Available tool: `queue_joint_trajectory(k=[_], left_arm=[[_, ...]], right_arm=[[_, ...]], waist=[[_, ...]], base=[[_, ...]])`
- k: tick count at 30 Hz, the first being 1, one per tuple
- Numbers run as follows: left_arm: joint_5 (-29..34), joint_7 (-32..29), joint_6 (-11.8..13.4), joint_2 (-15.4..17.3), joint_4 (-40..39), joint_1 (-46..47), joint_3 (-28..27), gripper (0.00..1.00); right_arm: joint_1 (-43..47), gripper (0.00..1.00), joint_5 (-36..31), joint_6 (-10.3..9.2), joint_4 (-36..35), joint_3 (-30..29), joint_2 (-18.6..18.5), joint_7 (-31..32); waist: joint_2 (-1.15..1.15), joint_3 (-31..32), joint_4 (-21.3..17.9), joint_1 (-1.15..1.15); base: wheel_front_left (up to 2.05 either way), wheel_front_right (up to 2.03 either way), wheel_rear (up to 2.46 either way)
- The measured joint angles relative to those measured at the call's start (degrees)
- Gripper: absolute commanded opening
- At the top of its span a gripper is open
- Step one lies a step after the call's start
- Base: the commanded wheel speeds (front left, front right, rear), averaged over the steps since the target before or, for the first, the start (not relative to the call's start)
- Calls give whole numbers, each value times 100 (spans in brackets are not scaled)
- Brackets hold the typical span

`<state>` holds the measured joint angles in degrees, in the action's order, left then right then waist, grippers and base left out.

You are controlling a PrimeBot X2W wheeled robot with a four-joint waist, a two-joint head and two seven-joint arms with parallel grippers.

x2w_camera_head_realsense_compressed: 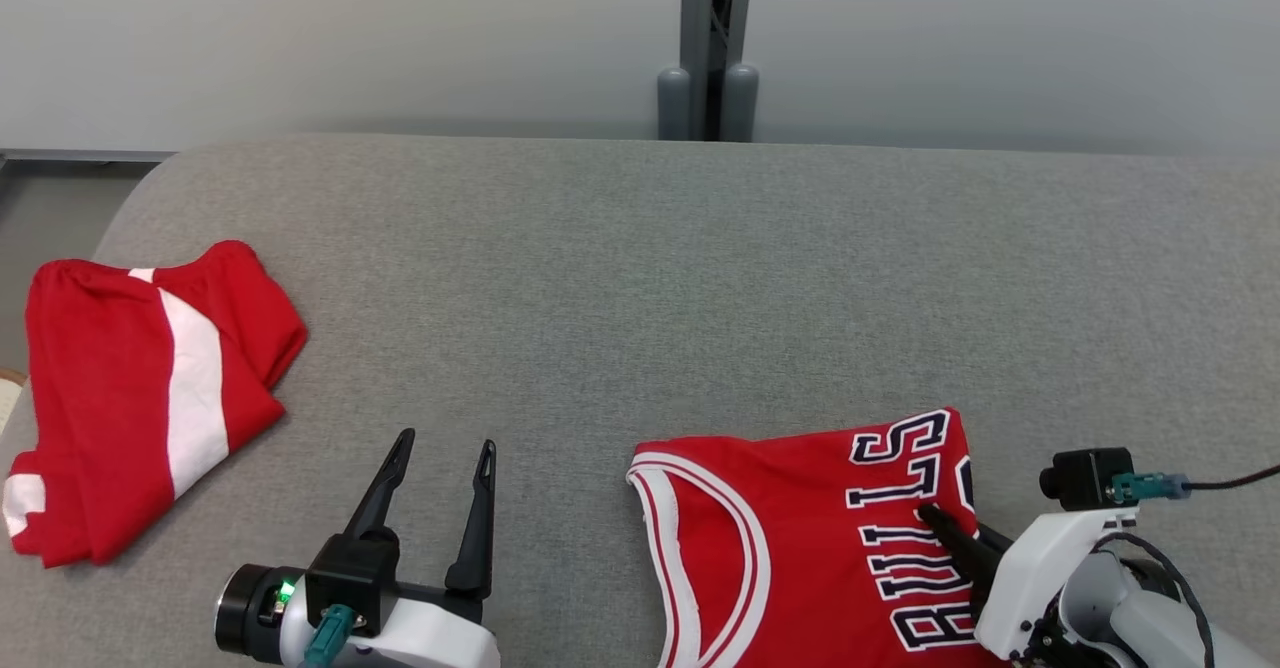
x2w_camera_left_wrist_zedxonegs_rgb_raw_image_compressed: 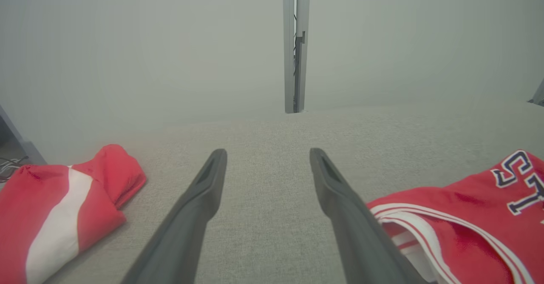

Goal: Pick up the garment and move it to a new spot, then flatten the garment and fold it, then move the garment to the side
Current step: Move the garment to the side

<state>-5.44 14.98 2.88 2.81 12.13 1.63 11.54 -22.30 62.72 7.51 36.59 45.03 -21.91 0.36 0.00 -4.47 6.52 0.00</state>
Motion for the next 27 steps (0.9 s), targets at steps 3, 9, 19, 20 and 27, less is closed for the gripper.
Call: queue_joint_trajectory(k=[3, 9, 19, 20, 27], left_arm=[[40, 1, -18, -2, -3, 37, 68, 100], [134, 1, -81, -3, -15, 275, 260, 100], [289, 0, -57, -5, -142, 925, 501, 100], [303, 0, -55, -5, -144, 990, 471, 100], [470, 0, -132, -1, -165, 1408, 449, 100]], right_arm=[[-265, 0, -166, 0, 68, 236, -135, -101], [-971, 0, -381, -1, 181, 611, -557, -244], [-2231, 0, -516, 0, 643, 907, -1300, -545], [-2365, 0, -558, 0, 715, 928, -1362, -599], [-3031, 0, -691, 0, 1298, 1117, -1746, -806]], waist=[[0, -63, -169, 0], [0, -351, -553, 0], [0, -1244, -1064, 0], [0, -1344, -1114, 0], [0, -2048, -1380, 0]], base=[[0, 0, 0], [0, 0, 0], [0, 0, 0], [0, 0, 0], [0, 0, 0]])
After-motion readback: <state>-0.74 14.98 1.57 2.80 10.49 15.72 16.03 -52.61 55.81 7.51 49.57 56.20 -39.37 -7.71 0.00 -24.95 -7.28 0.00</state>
